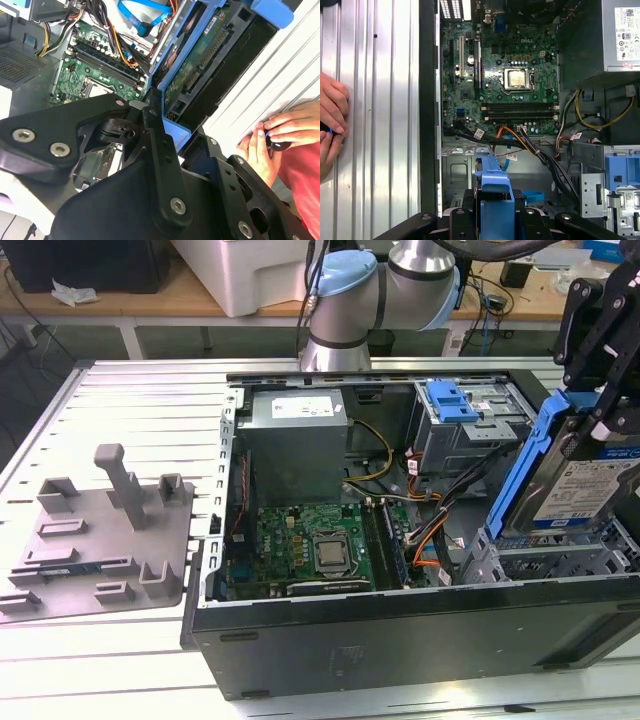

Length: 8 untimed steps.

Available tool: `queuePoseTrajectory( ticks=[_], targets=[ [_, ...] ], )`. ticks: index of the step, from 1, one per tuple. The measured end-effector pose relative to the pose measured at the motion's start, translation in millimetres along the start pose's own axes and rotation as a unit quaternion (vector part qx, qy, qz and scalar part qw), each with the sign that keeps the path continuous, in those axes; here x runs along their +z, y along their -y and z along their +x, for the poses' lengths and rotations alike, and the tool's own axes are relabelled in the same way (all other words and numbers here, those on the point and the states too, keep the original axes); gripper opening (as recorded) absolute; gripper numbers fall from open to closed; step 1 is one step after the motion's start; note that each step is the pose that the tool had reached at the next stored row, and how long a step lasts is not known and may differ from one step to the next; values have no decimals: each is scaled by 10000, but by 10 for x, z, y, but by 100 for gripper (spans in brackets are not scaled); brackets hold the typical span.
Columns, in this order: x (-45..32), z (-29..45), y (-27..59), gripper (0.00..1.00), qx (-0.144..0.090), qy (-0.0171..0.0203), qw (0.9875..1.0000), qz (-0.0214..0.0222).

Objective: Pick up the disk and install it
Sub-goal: 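Insert the disk into the insertion slot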

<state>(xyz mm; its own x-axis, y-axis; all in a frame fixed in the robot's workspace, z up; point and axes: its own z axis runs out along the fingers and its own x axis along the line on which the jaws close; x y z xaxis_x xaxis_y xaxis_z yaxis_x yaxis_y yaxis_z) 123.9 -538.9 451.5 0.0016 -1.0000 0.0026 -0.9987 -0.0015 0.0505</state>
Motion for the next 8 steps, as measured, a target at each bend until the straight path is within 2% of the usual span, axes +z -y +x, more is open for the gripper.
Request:
queuePoseTrajectory(
  ticks=[6, 8],
  targets=[
    [0, -19, 14, 37, -19, -3, 10000, -61],
    [-1, -29, 15, 37, -36, -7, 10000, -65]
  ],
)
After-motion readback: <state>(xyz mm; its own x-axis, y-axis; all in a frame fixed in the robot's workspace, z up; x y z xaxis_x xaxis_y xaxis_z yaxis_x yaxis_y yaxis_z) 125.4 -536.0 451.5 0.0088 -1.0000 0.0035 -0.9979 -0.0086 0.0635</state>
